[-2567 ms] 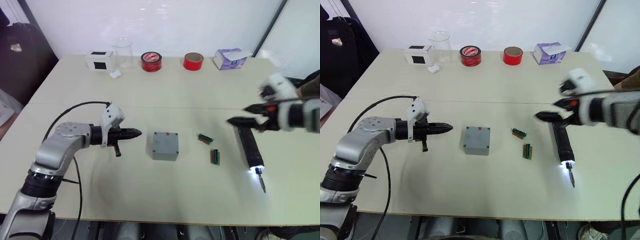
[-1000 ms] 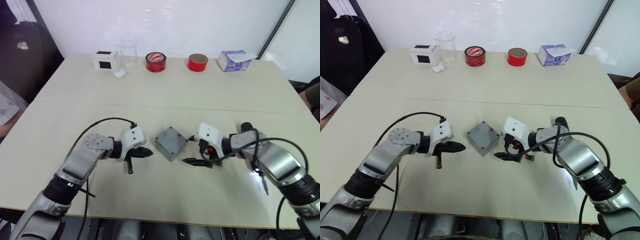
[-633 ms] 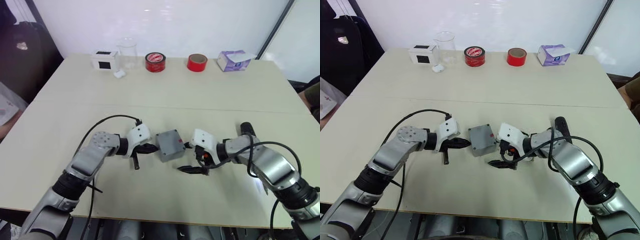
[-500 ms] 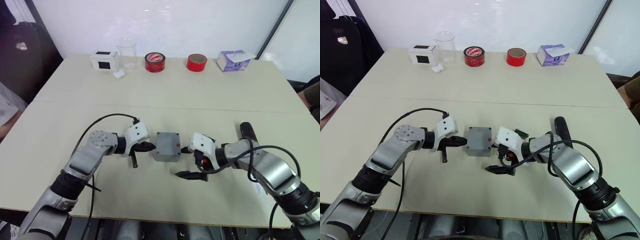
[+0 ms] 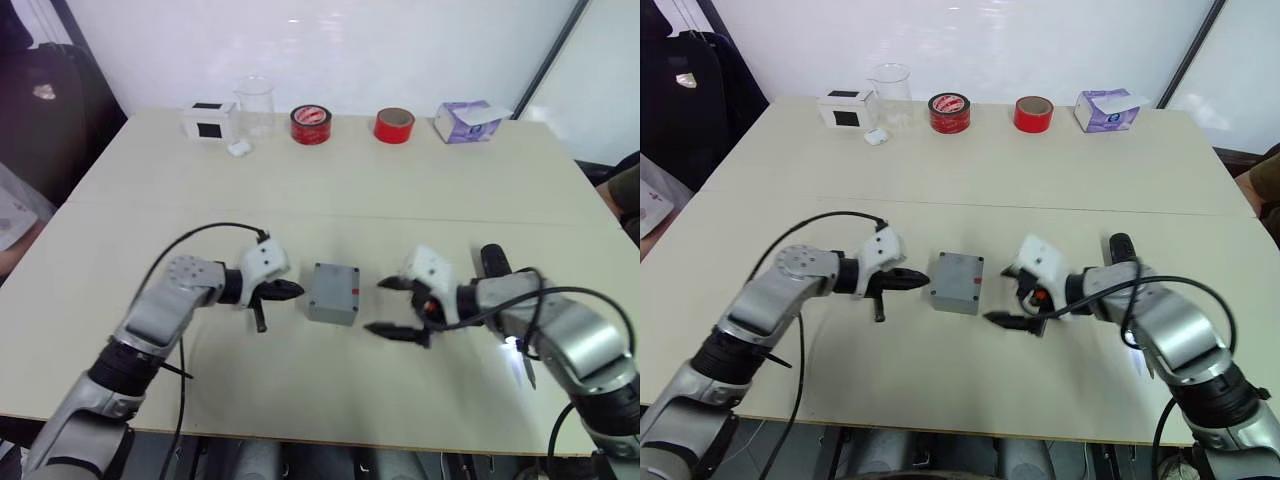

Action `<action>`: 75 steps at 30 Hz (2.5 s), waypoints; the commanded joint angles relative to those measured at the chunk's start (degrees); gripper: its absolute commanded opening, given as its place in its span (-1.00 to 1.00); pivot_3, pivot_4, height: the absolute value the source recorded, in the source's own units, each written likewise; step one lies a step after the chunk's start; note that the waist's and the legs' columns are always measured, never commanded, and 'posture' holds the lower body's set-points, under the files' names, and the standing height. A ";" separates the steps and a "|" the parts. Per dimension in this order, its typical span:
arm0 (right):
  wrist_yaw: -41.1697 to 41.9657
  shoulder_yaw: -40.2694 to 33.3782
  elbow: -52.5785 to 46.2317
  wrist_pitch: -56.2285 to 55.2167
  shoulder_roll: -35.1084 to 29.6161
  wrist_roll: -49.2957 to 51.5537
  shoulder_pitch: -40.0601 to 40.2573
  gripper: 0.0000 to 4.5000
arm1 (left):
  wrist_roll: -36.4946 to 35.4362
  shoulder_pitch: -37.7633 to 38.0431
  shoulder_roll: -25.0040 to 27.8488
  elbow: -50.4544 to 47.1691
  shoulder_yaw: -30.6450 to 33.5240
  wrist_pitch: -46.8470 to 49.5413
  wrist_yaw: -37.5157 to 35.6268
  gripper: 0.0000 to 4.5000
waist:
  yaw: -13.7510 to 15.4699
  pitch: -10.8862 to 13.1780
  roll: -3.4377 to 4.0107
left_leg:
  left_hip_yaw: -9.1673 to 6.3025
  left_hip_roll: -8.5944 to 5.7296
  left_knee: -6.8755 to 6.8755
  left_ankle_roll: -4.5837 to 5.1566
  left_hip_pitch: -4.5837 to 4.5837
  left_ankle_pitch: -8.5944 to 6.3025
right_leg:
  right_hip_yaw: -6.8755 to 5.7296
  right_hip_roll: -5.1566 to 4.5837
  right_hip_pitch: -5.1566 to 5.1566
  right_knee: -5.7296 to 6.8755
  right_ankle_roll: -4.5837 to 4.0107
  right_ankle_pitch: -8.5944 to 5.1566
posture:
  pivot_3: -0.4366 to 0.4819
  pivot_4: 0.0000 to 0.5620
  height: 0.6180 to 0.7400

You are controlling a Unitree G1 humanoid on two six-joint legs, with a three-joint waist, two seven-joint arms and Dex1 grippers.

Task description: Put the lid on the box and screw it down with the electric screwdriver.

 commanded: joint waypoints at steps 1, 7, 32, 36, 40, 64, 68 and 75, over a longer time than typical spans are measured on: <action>-3.05 -7.61 -0.56 -0.44 0.02 1.46 2.59 0.98 | -7.38 -0.60 2.16 -5.60 5.07 4.89 -3.67 -1.00 | 0.02 0.00 0.00 | 0.00 0.00 0.00 0.00 0.00 0.00 | 0.00 0.00 0.00 0.01 0.00 0.00 | -0.05 -0.47 1.00; -10.00 -4.92 11.14 -13.41 4.66 -8.21 6.66 0.98 | -13.19 -1.85 3.24 -9.37 5.63 8.84 -6.22 -1.00 | -0.01 -0.02 -0.02 | 0.06 -0.07 0.12 0.00 0.00 0.00 | 0.00 -0.02 0.09 0.02 -0.01 -0.01 | -0.05 -0.47 1.00; -9.83 -2.49 21.28 -21.61 9.65 -11.21 3.49 -0.74 | -13.57 -1.09 3.14 -10.28 4.37 9.02 -3.91 -1.00 | -0.19 -0.01 -0.02 | 0.03 -0.04 0.18 0.00 0.01 0.00 | 0.01 0.04 0.09 0.10 0.00 -0.01 | -0.05 -0.47 1.00; -10.00 -2.29 21.44 -21.76 9.80 -11.76 3.37 -0.99 | -13.61 -1.12 3.29 -10.25 4.30 8.98 -3.83 -1.00 | -0.15 -0.01 -0.02 | 0.03 -0.04 0.18 -0.01 0.01 0.00 | 0.01 0.04 0.09 0.10 -0.01 -0.01 | -0.05 -0.47 1.00; -9.89 -2.11 21.30 -22.08 9.43 -12.23 3.77 -0.99 | -13.59 -1.16 3.39 -10.24 4.20 8.98 -3.70 -1.00 | -0.12 -0.01 -0.02 | 0.03 -0.04 0.18 -0.01 0.01 0.00 | 0.01 0.04 0.09 0.10 -0.01 -0.01 | -0.05 -0.47 1.00; -10.72 -2.48 3.42 -15.08 12.18 -3.67 -0.97 -0.99 | -14.64 -2.90 4.02 -5.95 6.40 7.92 -4.09 -1.00 | -0.22 -0.01 -0.01 | 0.00 0.00 0.18 0.00 0.02 0.00 | 0.00 0.07 0.09 0.13 -0.01 -0.01 | -0.05 -0.47 1.00; -11.27 0.61 2.68 -15.98 14.29 -4.33 0.33 -0.99 | -15.29 -3.08 3.73 -5.56 7.35 8.47 -3.61 -1.00 | 0.00 -0.01 -0.01 | 0.02 -0.01 0.19 -0.01 0.01 0.00 | 0.00 0.06 0.09 0.13 -0.01 -0.01 | -0.05 -0.47 1.00; -11.80 4.23 3.99 -18.42 15.76 -6.16 1.54 -0.99 | -15.95 -2.04 3.66 -6.80 7.53 9.15 -2.71 -1.00 | -0.06 -0.01 -0.01 | 0.02 -0.03 0.21 0.00 0.00 0.00 | 0.00 0.03 0.10 0.13 -0.01 -0.01 | -0.05 -0.47 1.00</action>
